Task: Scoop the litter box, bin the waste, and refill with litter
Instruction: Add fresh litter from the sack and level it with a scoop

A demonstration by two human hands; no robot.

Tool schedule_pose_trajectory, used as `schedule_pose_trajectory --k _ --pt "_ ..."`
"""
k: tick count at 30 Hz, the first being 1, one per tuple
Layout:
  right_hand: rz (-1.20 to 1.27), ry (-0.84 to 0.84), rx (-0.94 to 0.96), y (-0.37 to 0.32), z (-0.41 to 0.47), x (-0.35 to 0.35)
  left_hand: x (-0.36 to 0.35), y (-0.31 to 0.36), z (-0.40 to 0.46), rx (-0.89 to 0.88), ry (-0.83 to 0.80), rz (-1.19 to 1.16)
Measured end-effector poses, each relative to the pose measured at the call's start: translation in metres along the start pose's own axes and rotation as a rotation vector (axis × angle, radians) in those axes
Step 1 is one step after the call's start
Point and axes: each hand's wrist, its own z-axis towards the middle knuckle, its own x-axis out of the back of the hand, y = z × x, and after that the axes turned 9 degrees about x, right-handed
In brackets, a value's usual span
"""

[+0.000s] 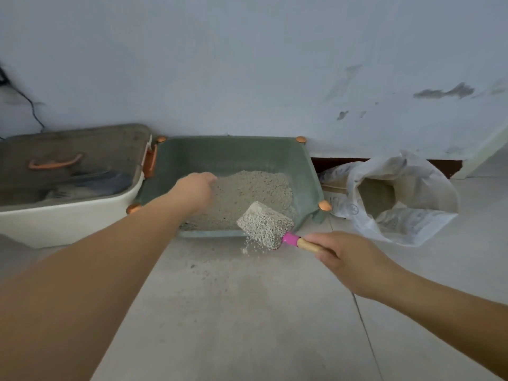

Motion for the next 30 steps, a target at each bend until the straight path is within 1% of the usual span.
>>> schedule_pose_trajectory --k 8,13,16,21,25,30 --pt "0.037 0.008 0.114 -0.034 0.052 -0.028 -0.015 -0.057 0.019 0.112 0.012 -0.152" --pt "0.026 -0.009 0.138 -0.045 0.09 -0.054 -0.022 -0.08 0.037 0.192 0.004 -0.118" --pt "0.041 -0.035 0.121 -0.049 0.113 -0.067 -0.017 -0.085 0.042 0.203 0.037 -0.072" --pt "0.017 -0.056 0.058 -0.052 0.158 -0.081 -0.014 -0.083 0.047 0.226 0.026 0.039" --pt "0.054 0.013 0.0 -0.048 0.187 -0.089 -0.016 -0.086 0.049 0.198 0.052 0.071" --pt "0.007 0.072 -0.117 -0.026 0.189 -0.084 -0.016 -0.085 0.052 0.159 0.075 0.051"
